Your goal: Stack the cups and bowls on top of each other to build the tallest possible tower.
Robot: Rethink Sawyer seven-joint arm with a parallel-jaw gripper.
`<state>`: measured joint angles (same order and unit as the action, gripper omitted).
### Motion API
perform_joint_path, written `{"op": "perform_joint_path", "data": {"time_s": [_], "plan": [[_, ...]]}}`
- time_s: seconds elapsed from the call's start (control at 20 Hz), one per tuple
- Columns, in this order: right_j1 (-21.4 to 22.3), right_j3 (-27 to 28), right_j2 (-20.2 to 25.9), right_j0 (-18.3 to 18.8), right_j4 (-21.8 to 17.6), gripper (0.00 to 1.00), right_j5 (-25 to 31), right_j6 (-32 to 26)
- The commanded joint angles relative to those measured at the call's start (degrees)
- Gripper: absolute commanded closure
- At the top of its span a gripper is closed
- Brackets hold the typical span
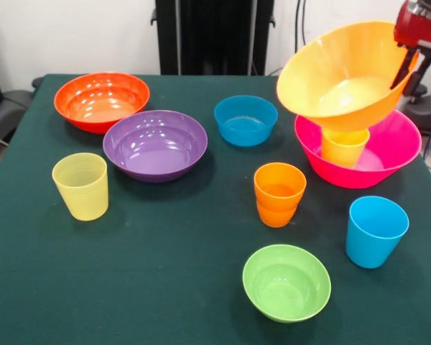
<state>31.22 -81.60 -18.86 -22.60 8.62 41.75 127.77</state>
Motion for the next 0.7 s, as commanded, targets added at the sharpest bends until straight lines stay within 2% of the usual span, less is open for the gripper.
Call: {"op": "perform_joint_path", "data": {"time_s": [0.05,0.4,0.7], "plan": [[-5.47,-0.03,1.77,-0.65,0.25,1.0,-2.09,12.2],[-8.56,1.61,-0.02,-2.13,0.28,1.0,-4.24,14.12],[-9.89,2.72,-1.43,-3.68,1.47,1.0,-3.75,15.24]]}}
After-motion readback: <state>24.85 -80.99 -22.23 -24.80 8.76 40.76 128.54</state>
